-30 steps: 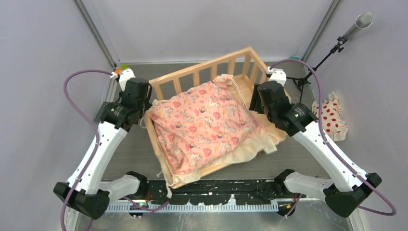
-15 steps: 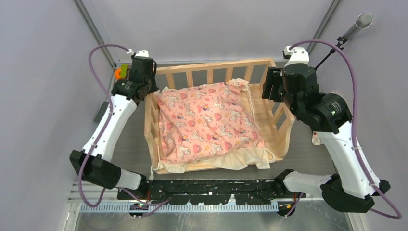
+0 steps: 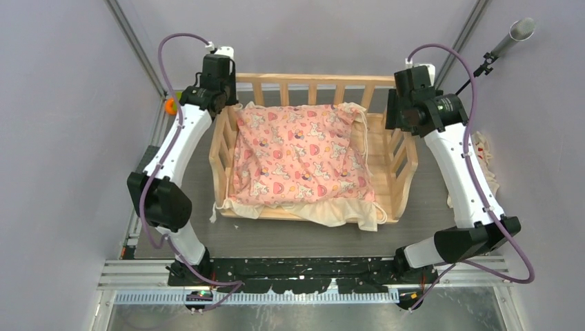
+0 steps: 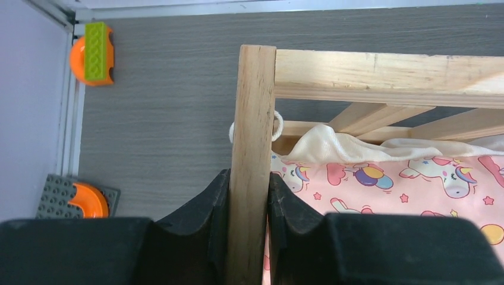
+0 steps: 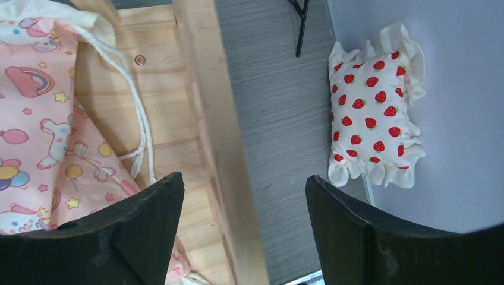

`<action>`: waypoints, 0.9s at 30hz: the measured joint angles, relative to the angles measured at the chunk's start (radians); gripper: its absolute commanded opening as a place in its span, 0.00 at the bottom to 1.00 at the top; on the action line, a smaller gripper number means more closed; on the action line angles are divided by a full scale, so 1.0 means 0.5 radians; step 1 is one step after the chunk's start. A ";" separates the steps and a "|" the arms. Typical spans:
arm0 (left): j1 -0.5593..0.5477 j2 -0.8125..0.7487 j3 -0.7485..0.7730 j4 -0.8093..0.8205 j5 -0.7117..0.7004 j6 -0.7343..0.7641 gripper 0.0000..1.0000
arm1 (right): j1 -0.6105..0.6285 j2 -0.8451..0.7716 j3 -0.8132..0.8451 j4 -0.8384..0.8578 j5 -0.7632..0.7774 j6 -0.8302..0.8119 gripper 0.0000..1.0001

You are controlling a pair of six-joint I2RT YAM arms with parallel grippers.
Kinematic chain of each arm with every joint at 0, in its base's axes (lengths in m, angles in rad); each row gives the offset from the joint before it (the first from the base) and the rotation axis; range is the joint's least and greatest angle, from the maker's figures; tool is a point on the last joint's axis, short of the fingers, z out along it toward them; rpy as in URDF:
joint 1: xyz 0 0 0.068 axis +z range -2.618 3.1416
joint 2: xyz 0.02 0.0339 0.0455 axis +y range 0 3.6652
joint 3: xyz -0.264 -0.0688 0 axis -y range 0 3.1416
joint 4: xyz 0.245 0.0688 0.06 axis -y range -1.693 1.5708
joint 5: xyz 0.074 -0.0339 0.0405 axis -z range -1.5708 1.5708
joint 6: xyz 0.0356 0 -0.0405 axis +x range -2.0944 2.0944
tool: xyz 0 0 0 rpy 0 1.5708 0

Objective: Set up the pet bed

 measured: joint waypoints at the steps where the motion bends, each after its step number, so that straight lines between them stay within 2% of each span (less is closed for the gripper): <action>1: 0.009 0.026 0.028 0.002 0.016 0.014 0.16 | -0.055 0.014 0.000 0.009 -0.043 -0.011 0.79; 3: 0.025 0.072 0.082 0.008 0.048 0.048 0.41 | -0.156 0.037 0.000 0.038 -0.154 -0.030 0.79; 5: 0.034 0.102 0.115 0.018 0.058 0.072 0.60 | -0.246 0.062 0.000 0.064 -0.273 -0.040 0.76; 7: 0.048 0.116 0.129 0.115 -0.018 0.094 0.73 | -0.319 0.097 0.000 0.093 -0.397 -0.043 0.67; 9: 0.079 0.106 0.132 0.169 -0.040 0.089 0.82 | -0.370 0.140 -0.002 0.128 -0.511 -0.040 0.49; 12: 0.096 0.066 0.122 0.188 -0.047 0.057 0.86 | -0.407 0.191 -0.034 0.200 -0.661 0.000 0.27; 16: 0.102 -0.172 0.016 0.219 -0.032 -0.008 0.88 | -0.407 0.183 -0.066 0.230 -0.742 -0.084 0.02; 18: 0.091 -0.345 -0.037 0.227 -0.018 -0.040 0.88 | -0.410 0.172 -0.070 0.216 -0.752 -0.119 0.01; 21: 0.013 -0.641 -0.098 0.250 -0.030 -0.061 0.88 | -0.388 0.169 -0.070 0.201 -0.720 0.022 0.01; 27: -0.392 -1.025 -0.266 0.320 -0.069 -0.068 0.86 | -0.381 0.090 -0.166 0.256 -0.659 0.175 0.00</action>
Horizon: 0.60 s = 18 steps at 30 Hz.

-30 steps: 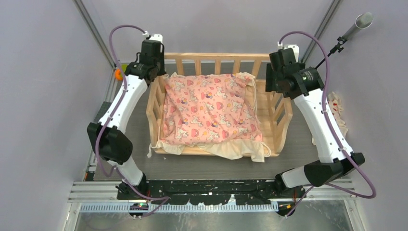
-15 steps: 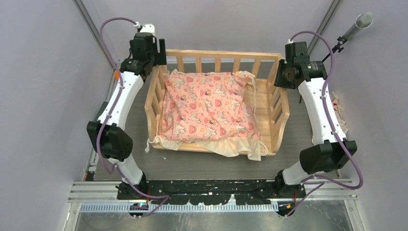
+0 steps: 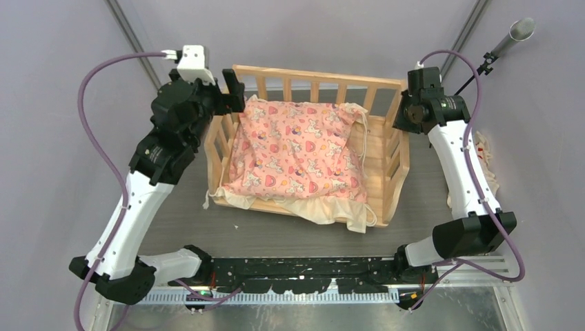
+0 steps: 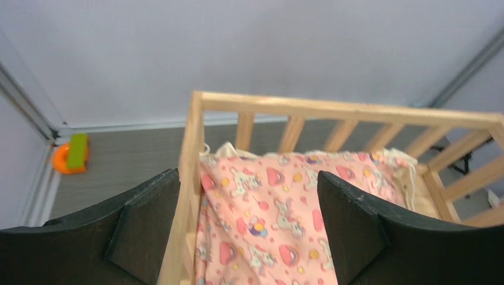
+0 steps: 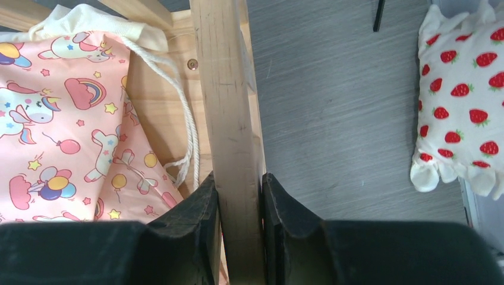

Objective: Set up the pet bed

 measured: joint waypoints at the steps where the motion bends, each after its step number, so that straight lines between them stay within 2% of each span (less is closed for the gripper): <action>1: -0.067 -0.034 -0.049 -0.004 -0.008 0.000 0.86 | 0.001 -0.032 -0.032 0.005 0.009 0.019 0.00; 7: -0.275 -0.122 -0.378 -0.079 -0.064 -0.041 0.84 | -0.005 -0.283 -0.228 -0.068 0.071 0.156 0.00; 13: -0.294 -0.323 -0.692 -0.225 -0.101 -0.117 0.83 | -0.005 -0.640 -0.468 -0.205 0.212 0.355 0.01; 18: -0.294 -0.475 -0.761 -0.278 -0.111 -0.192 0.82 | -0.009 -0.729 -0.515 -0.305 0.366 0.515 0.01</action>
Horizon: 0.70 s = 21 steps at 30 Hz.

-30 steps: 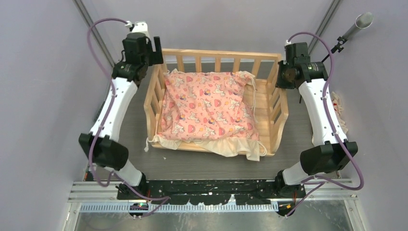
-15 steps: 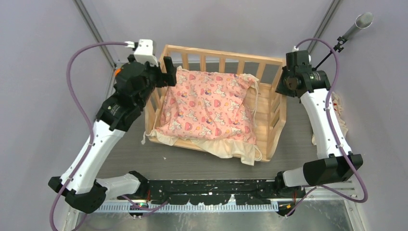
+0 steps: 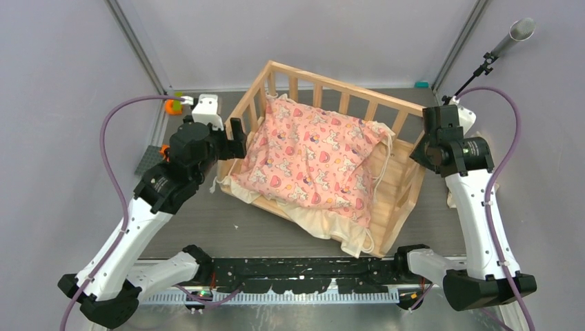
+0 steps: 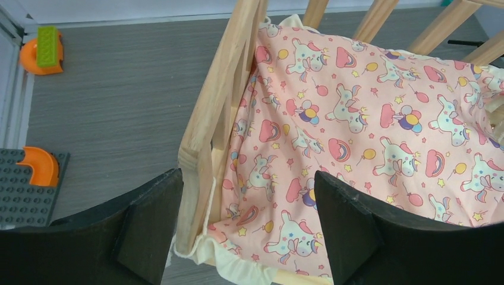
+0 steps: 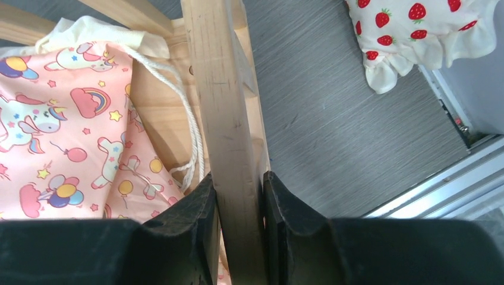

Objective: Set up the pet bed

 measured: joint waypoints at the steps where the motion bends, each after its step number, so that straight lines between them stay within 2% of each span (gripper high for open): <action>1: 0.000 -0.011 -0.002 -0.011 0.000 -0.010 0.82 | 0.000 0.002 0.000 -0.001 0.006 0.025 0.01; 5: 0.000 -0.019 -0.018 -0.065 0.004 -0.043 0.82 | 0.053 0.044 0.003 0.009 0.021 0.132 0.01; 11: 0.000 -0.047 -0.056 -0.114 0.002 -0.054 0.82 | 0.626 0.272 0.115 0.018 0.464 0.394 0.01; 17: 0.001 -0.066 -0.090 -0.052 0.084 -0.056 0.81 | 1.082 0.372 -0.007 0.528 0.660 0.694 0.01; 21: 0.000 0.028 -0.120 0.009 0.183 -0.065 0.80 | 1.189 0.231 -0.229 0.806 0.755 0.864 0.01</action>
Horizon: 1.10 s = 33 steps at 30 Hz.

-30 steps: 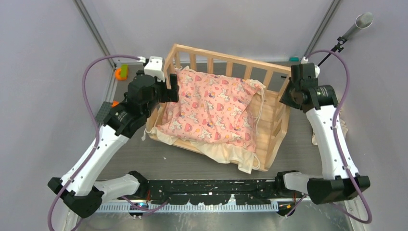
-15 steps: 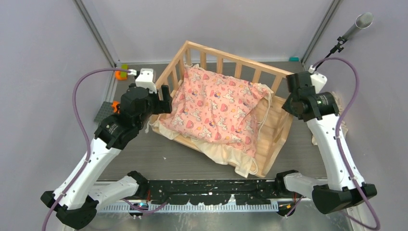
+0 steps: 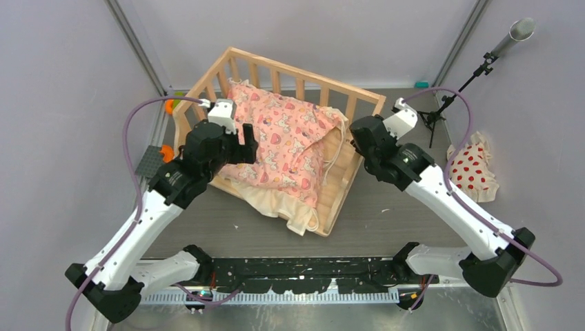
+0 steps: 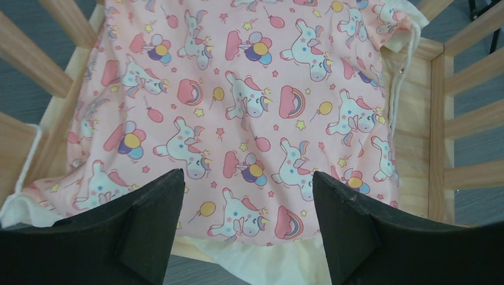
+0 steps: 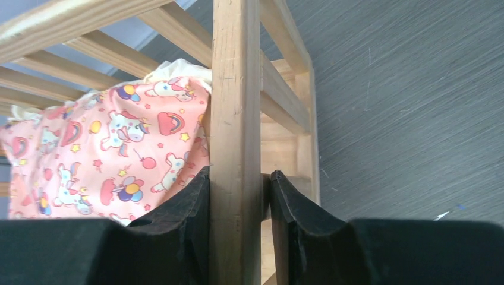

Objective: Set up the pet bed

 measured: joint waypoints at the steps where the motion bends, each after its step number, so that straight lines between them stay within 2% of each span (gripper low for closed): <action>1: 0.000 0.043 -0.012 0.024 0.021 -0.004 0.80 | 0.006 -0.058 -0.061 0.047 0.005 0.027 0.01; 7: -0.027 0.138 -0.161 0.234 0.160 -0.068 0.80 | 0.042 -0.285 -0.205 -0.003 0.031 0.082 0.09; 9: -0.082 0.213 -0.153 0.325 0.188 -0.108 0.80 | 0.040 -0.322 -0.210 -0.047 0.002 0.071 0.20; 15: -0.454 0.621 -0.014 0.652 0.173 -0.205 0.79 | 0.011 -0.378 -0.224 -0.043 -0.114 -0.036 0.55; 17: -0.545 0.758 0.037 0.750 0.150 -0.253 0.79 | 0.008 -0.432 -0.224 -0.036 -0.208 -0.069 0.62; 21: -0.671 1.001 0.162 0.887 0.026 -0.299 0.79 | 0.050 -0.672 -0.079 -0.036 -0.416 -0.207 0.65; 26: -0.740 1.299 0.425 0.932 -0.109 -0.321 0.79 | 0.053 -0.706 0.398 -0.179 -0.352 -0.548 0.68; 30: -0.765 1.305 0.406 0.922 -0.188 -0.321 0.79 | 0.050 -0.545 0.706 -0.274 -0.167 -0.975 0.68; 33: -0.785 1.116 0.229 0.896 -0.237 -0.316 0.78 | -0.047 -0.284 0.900 -0.288 -0.201 -1.412 0.69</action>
